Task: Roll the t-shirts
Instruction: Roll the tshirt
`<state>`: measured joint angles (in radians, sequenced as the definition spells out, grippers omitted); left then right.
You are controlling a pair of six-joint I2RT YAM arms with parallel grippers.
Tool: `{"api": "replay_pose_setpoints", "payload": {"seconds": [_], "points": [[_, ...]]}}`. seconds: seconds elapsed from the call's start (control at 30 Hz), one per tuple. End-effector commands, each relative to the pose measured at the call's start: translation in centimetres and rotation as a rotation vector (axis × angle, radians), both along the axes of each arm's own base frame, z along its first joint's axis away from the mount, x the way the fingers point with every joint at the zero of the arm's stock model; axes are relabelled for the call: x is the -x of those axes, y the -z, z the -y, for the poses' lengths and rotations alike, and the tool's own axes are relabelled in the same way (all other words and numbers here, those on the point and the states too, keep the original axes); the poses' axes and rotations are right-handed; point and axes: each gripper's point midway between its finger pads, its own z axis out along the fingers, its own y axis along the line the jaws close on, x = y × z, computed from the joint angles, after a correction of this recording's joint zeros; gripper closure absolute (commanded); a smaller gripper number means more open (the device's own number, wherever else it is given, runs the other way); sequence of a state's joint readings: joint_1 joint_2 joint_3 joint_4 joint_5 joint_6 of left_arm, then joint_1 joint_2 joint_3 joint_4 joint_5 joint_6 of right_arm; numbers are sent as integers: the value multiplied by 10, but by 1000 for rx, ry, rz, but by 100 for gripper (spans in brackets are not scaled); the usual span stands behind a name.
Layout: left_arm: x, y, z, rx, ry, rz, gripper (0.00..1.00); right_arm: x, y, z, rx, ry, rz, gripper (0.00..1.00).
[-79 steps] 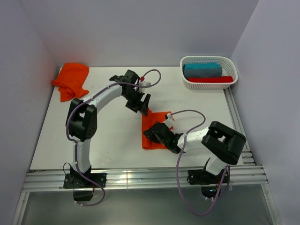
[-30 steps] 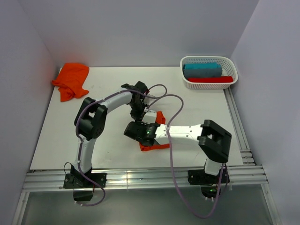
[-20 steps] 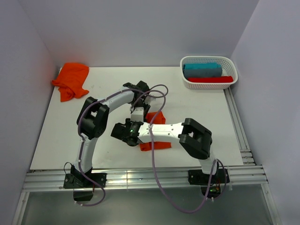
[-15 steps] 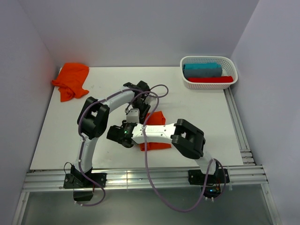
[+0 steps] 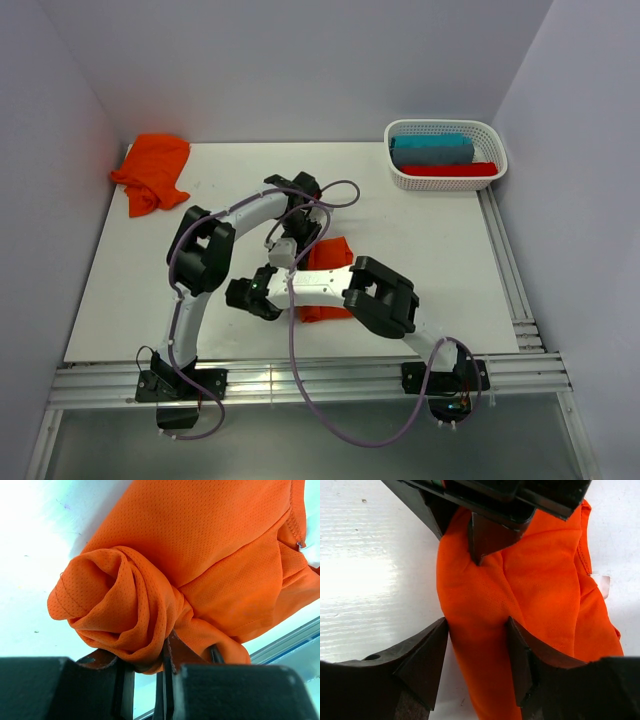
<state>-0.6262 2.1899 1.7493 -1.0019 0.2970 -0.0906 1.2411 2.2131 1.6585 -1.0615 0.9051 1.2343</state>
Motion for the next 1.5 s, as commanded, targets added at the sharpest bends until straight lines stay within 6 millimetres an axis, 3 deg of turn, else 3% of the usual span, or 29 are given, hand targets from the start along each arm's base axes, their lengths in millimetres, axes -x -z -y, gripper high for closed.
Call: {"api": "replay_pose_setpoints", "payload": {"seconds": [0.0, 0.1, 0.17, 0.27, 0.33, 0.47, 0.5, 0.53, 0.6, 0.67, 0.7, 0.77, 0.8, 0.83, 0.87, 0.9, 0.97, 1.0, 1.07, 1.23, 1.47], "points": [[-2, 21, 0, -54, 40, 21, 85, 8, 7, 15, 52, 14, -20, 43], [-4, 17, 2, -41, 38, 22, 78, 14, 14, 18, 17, -1, -41, 50], [-7, 12, 6, -24, 31, 34, 73, 13, 12, 8, -70, -9, -44, 54], [-14, -3, 13, 31, 14, 39, 53, 15, 11, 0, -199, -27, -64, 58], [-23, -19, 20, 95, -6, 41, 38, 15, 8, -4, -314, -43, -58, 59], [-38, -61, 34, 231, -15, 78, 23, 12, 5, -1, -535, -40, -76, 59], [-42, -72, 36, 259, -8, 98, 17, 20, 17, 8, -553, -39, -116, 58], [-45, -80, 37, 281, -9, 110, 16, 14, 3, -2, -652, -49, -92, 58], [-47, -97, 40, 334, 5, 133, 11, 17, 14, 8, -706, -35, -131, 58], [-49, -112, 37, 387, 1, 139, 10, 12, 4, 3, -810, -42, -119, 58], [-49, -112, 35, 397, -2, 136, 10, 14, 17, 17, -810, -13, -138, 58], [-51, -117, 26, 416, -13, 143, 10, 12, 4, 5, -948, -41, -135, 58], [-46, -110, 21, 416, -12, 121, 10, 17, 15, 14, -966, -27, -153, 58], [-49, -108, 16, 426, -17, 128, 10, 12, 4, 7, -1059, -44, -145, 58], [-47, -110, 13, 435, -14, 132, 10, 12, 5, 9, -1092, -40, -149, 58], [-39, -99, 8, 433, -8, 104, 10, 16, 12, 17, -1111, -24, -162, 58], [-39, -95, 2, 448, -8, 116, 10, 13, 8, 16, -1193, -28, -160, 58], [-31, -83, -2, 441, -5, 90, 10, 18, 17, 21, -1204, -10, -178, 58], [-23, -68, -7, 439, -8, 76, 10, 16, 12, 19, -1275, -20, -176, 58], [-12, -35, -10, 431, -22, 28, 11, 19, 16, 20, -1385, -17, -197, 58], [-21, -11, -1, 396, -73, 32, 15, 22, 26, 10, -1478, -17, -239, 58]]}}
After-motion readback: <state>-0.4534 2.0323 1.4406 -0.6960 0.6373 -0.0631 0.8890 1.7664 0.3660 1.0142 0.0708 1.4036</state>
